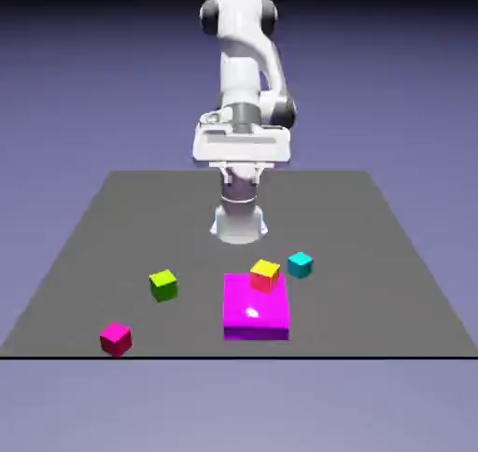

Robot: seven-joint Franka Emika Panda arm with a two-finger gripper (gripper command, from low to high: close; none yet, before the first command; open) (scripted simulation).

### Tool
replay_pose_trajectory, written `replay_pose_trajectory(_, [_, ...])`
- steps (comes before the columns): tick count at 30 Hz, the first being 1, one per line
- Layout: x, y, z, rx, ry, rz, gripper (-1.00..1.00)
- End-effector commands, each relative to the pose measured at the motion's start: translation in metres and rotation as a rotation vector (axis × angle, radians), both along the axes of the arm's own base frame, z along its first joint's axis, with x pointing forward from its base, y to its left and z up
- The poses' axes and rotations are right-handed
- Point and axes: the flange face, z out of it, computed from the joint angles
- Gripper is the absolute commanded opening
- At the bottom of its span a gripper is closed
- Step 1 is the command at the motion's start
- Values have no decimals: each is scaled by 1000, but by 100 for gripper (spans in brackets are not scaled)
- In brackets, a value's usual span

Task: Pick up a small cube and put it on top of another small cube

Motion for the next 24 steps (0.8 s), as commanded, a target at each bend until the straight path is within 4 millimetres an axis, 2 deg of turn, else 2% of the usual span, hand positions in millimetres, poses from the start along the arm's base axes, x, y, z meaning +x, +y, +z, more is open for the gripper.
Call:
replay_pose_trajectory(1, [5,-6,-13,-20,55,16,0])
replay_pose_trajectory(6, [23,-40,-82,-115,332,105,0])
replay_pose_trajectory(11, [23,-80,-153,-199,618,204,0])
replay_pose_trajectory(15, [10,-116,-206,-256,855,287,0])
replay_pose_trajectory(20, [-19,-164,-261,-309,1149,386,0])
replay_pose_trajectory(24, [-31,-173,-309,-309,1149,386,0])
